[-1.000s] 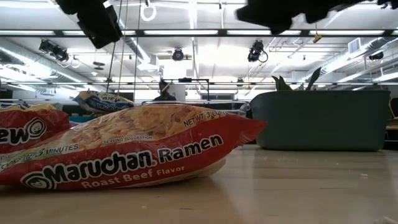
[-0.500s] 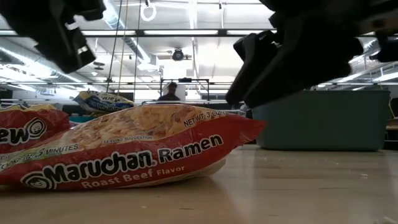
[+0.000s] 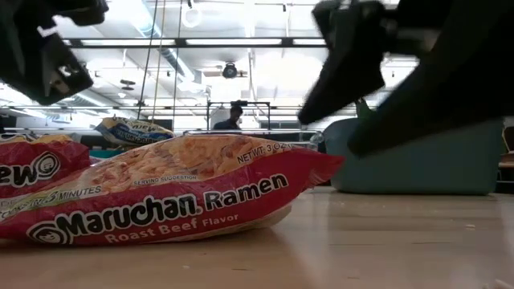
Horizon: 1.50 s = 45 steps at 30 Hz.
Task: Sort Maruchan noodles
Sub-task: Put the red noodle pack into the blue bin
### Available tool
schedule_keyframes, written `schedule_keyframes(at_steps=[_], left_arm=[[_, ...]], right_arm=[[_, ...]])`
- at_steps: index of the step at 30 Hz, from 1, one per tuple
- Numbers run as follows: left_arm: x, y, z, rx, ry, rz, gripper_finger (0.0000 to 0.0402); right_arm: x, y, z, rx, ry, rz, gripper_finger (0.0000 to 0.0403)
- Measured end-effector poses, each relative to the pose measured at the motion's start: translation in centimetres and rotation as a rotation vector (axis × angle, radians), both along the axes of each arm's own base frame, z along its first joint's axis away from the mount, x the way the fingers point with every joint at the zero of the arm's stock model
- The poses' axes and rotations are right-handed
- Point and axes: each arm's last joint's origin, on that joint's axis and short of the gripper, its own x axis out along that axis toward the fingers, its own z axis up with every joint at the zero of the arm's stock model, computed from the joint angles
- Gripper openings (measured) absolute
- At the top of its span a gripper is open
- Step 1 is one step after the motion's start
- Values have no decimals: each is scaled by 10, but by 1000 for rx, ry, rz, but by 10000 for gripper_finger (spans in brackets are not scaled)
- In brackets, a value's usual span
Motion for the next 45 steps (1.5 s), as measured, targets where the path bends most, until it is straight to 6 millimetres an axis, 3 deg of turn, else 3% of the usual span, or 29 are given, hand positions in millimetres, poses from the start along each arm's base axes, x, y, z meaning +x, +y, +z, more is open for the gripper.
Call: schedule_keyframes(at_steps=[7,14,20,27,36,41,45], left_arm=[[1,-1,-15,59,72,34,102],[3,-2,-23,79,99,31,102],[3,-2,-23,80,99,31,102],[4,0,-23,90,91,46,102],[11,11,-23,181,40,104,102],[15,16,-21,173,33,124,102],[16,20,-12,172,-7,121,102]], right_arm=[[-2,10,-2,4,-28,31,239],[6,15,-22,-16,-76,65,235],[10,11,-23,-52,-100,52,221],[14,6,-23,-22,-88,44,171],[18,0,-19,29,-99,-10,75],[13,-7,-5,-47,-91,-55,16],[7,-20,20,-79,-82,-121,11]])
